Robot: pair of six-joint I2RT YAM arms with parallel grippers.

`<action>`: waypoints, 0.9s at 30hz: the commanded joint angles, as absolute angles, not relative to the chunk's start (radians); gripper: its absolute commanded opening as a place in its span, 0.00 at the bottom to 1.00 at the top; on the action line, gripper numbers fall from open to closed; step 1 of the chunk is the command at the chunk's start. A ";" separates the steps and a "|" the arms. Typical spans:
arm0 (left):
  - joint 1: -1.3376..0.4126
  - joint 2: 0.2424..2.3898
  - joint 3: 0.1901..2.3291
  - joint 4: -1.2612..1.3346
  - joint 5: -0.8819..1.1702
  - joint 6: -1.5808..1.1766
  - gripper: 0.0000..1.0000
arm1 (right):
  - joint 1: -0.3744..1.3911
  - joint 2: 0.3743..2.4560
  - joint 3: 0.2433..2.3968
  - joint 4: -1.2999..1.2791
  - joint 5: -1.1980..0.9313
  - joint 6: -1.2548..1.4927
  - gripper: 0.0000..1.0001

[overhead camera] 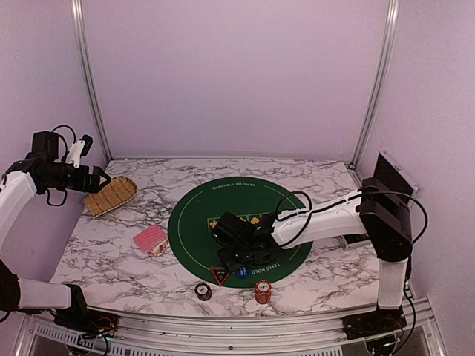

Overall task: Distribute texas hold em gaming equipment
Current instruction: Move the big blind button to the poker table mat.

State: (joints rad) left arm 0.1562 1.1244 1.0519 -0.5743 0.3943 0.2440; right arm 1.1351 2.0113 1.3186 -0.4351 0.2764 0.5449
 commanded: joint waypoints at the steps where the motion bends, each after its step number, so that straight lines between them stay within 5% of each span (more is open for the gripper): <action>1: 0.161 1.130 1.095 -0.601 0.412 0.243 0.99 | 1.134 2.027 1.351 -0.494 0.326 0.527 0.58; 27: 0.161 1.148 1.130 -0.601 0.408 0.215 0.99 | 0.914 2.021 1.337 -0.464 0.376 0.372 0.43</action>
State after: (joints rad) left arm 0.1562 1.1404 1.0985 -0.5812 0.4015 0.2234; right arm 0.9592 1.9972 1.2987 -0.4435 0.3462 0.4187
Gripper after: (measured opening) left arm 0.989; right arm 0.434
